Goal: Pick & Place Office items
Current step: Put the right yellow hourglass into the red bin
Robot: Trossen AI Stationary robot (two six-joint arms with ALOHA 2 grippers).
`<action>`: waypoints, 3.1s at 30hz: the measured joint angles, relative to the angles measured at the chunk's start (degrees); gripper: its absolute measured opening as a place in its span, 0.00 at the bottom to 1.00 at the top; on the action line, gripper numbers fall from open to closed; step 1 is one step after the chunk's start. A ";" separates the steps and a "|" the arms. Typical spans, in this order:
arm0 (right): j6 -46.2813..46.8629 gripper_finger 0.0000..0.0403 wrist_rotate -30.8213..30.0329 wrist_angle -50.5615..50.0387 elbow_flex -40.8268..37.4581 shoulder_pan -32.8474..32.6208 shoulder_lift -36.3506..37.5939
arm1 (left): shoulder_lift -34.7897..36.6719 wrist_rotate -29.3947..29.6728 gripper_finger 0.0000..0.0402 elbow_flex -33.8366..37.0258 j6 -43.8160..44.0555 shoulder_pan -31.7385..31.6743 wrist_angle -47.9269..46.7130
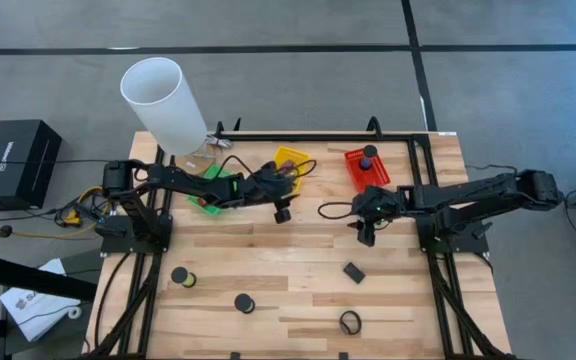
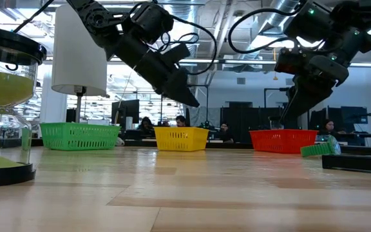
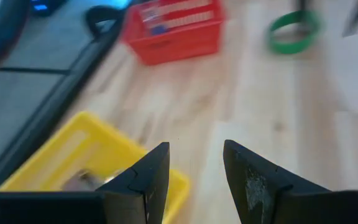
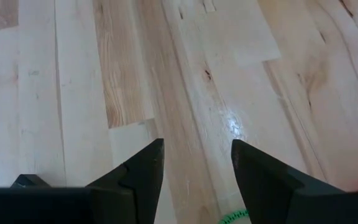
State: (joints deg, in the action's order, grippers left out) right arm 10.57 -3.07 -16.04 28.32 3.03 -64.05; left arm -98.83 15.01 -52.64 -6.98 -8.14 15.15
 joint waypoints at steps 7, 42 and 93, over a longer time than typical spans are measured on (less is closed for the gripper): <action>0.12 0.44 0.02 0.37 0.00 -1.20 0.00 | 0.00 -14.19 0.36 0.00 0.02 0.25 2.54; 10.11 0.44 -3.48 15.61 -0.02 -27.04 -0.88 | 0.02 -18.63 0.36 0.02 2.95 6.90 10.82; -6.08 0.62 -2.93 36.19 15.54 -21.84 -34.07 | 21.20 -6.76 0.61 5.34 26.37 41.03 -17.93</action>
State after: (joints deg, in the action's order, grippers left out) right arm 4.49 -6.00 20.15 43.86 -18.81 -98.13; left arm -77.62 8.25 -47.30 19.38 32.89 -2.78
